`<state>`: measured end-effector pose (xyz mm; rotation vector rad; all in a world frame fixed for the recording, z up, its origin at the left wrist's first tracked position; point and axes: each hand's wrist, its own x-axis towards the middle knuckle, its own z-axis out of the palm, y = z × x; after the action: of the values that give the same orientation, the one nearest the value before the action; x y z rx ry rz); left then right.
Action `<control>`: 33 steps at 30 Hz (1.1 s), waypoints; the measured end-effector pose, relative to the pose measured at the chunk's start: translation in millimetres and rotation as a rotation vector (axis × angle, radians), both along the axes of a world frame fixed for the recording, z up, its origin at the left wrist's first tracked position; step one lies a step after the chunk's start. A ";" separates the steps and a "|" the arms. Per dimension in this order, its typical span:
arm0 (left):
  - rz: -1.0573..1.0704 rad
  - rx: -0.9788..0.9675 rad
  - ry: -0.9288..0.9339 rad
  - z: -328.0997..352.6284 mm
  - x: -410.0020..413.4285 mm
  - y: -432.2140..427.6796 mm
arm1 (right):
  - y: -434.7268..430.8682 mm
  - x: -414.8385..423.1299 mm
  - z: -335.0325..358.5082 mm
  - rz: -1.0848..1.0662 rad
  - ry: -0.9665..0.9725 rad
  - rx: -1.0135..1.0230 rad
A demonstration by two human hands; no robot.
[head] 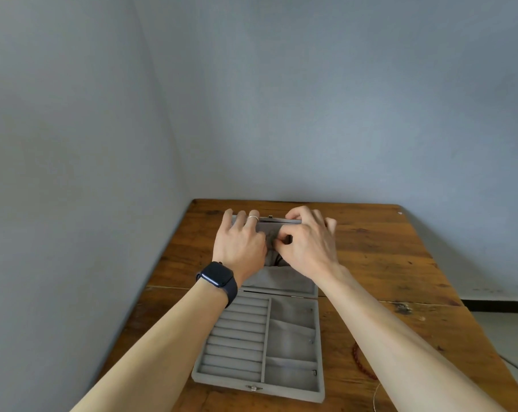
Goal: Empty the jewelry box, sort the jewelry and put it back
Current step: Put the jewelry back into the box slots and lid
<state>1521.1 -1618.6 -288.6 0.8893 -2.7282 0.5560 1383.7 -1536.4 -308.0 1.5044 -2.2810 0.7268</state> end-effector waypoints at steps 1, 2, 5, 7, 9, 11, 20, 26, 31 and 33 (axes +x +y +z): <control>0.002 -0.012 -0.033 -2.8 0.9 2.1 | 1.3 -1.0 -0.1 0.017 0.009 0.028; 0.002 -0.019 -0.049 -5.5 2.5 4.2 | 2.8 -2.0 0.2 0.034 0.017 0.044; -0.018 -0.003 0.007 -14.4 10.4 10.4 | 10.0 -3.1 -1.8 0.087 0.025 0.075; -0.054 0.010 0.097 -20.0 18.5 15.0 | 17.5 -2.6 -6.7 0.116 0.007 0.074; -0.084 0.017 0.209 -25.8 28.8 21.7 | 25.6 -3.2 -10.2 0.153 -0.016 0.018; -0.075 0.029 0.303 -32.6 38.9 28.7 | 32.0 -5.6 -11.0 0.164 -0.053 -0.088; 0.008 0.287 0.428 -42.2 35.1 44.2 | 58.6 3.6 -39.6 -0.126 -0.858 -0.114; 0.088 0.320 0.301 -50.3 29.5 41.1 | 75.5 10.4 -61.6 -0.122 -0.782 0.102; 0.028 0.358 0.329 -47.2 30.8 39.5 | 75.9 7.9 -60.8 -0.050 -0.681 0.049; -0.007 0.395 0.390 -41.3 30.9 40.3 | 75.9 8.8 -62.0 -0.064 -0.660 0.021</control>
<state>1552.0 -1578.3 -329.9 0.9525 -2.5076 -0.1597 1392.5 -1460.6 -370.0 1.3212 -2.7796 1.3421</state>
